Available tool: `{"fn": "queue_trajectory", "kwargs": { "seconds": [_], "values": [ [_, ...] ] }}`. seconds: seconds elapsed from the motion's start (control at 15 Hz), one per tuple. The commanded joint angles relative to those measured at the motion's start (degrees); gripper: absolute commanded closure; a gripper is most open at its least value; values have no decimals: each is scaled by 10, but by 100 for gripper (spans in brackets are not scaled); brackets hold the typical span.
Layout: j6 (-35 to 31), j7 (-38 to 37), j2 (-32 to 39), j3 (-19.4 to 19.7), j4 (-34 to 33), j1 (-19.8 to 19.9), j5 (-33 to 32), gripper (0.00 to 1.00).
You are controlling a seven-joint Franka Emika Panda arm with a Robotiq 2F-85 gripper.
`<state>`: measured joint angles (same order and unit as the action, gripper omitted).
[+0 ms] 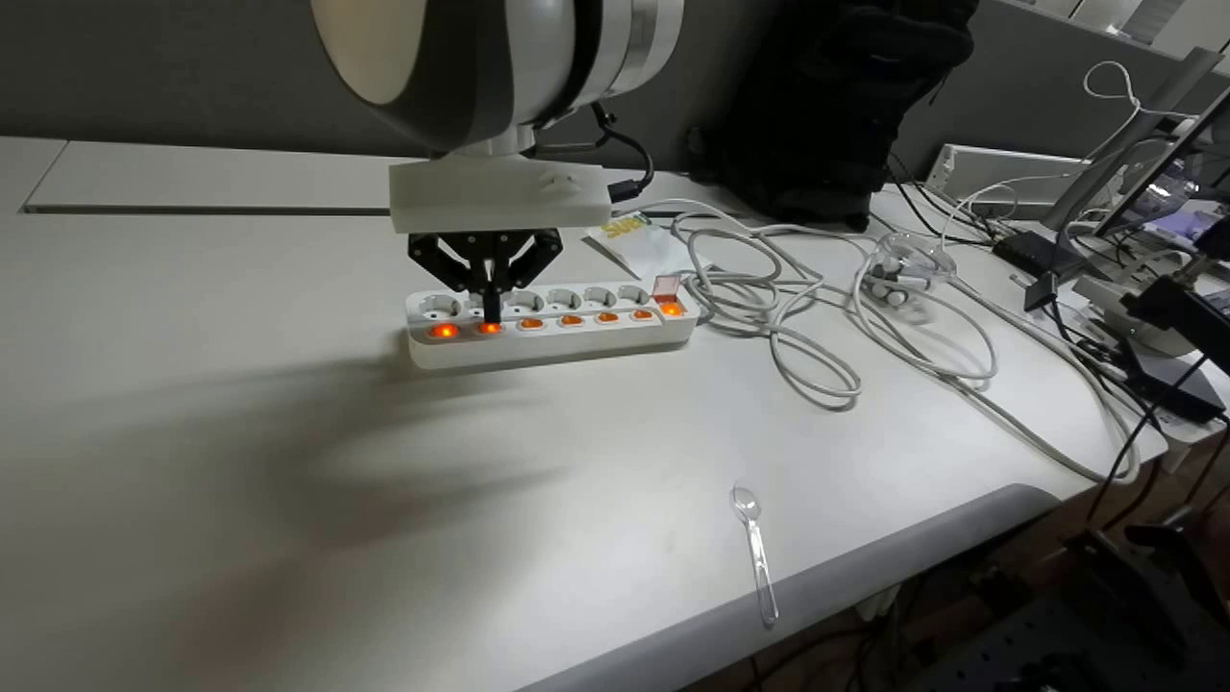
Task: Turn off the second switch from the right
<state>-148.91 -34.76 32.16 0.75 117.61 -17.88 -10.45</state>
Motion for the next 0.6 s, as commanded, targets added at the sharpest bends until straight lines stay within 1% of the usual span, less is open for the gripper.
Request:
{"fn": "queue_trajectory", "kwargs": {
  "seconds": [0.0,0.53],
  "values": [
    [6,8,14,5,-19,-8,17,100],
    [24,5,-2,10,-8,-12,24,100]
  ]
}}
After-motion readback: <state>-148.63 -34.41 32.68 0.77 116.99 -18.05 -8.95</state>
